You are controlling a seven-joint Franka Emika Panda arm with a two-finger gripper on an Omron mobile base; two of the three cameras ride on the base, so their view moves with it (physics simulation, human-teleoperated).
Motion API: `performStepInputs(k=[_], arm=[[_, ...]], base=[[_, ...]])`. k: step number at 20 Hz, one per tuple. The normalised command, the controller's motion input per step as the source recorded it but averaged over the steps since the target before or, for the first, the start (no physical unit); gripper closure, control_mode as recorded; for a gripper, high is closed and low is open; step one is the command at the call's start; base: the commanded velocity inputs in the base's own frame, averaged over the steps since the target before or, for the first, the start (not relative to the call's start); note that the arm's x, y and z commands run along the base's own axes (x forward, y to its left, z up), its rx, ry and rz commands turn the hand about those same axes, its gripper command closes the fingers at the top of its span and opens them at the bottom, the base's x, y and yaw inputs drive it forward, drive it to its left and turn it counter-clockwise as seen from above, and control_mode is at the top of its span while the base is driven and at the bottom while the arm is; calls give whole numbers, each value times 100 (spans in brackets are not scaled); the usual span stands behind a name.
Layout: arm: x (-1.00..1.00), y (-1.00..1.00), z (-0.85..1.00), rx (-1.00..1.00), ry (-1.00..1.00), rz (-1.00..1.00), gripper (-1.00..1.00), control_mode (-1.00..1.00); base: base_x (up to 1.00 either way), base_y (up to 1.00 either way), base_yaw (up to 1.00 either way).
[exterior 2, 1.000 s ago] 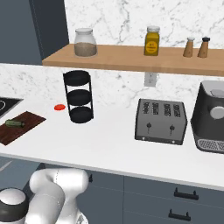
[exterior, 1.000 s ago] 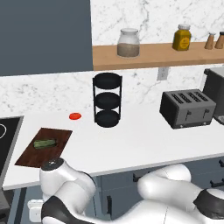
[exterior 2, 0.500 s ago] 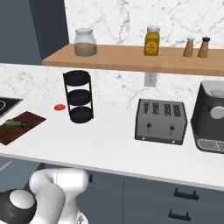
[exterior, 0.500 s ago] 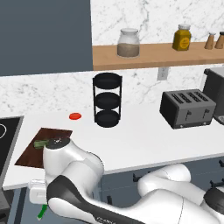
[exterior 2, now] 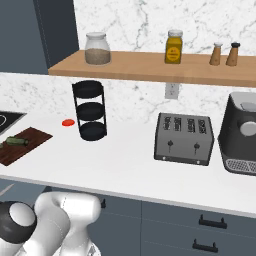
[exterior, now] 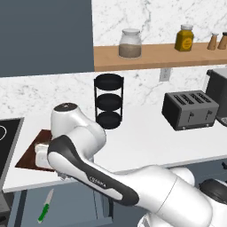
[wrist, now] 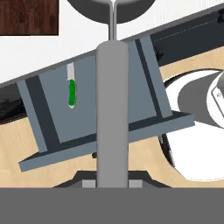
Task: Place the appropriate cutting tool for cutting the cucumber skin on the cutting board.
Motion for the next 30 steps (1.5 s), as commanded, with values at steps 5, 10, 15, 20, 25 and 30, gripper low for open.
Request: performStepInputs(k=[5,10,15,20,25,30], arm=[[89,0,7,0,0,-1,100,-100],[63,0,-9,-4,0,0,100,-100],[47,4,-20,-6,0,0,100,-100],[37,6,-31,-6,0,0,100,-100],[28,12,-53,-1,0,0,100,-100],[24,32,-41,0,0,-1,100,-100]], base=[[0,0,0],[0,0,0],[0,0,0],[0,0,0],[0,0,0],[0,0,0]])
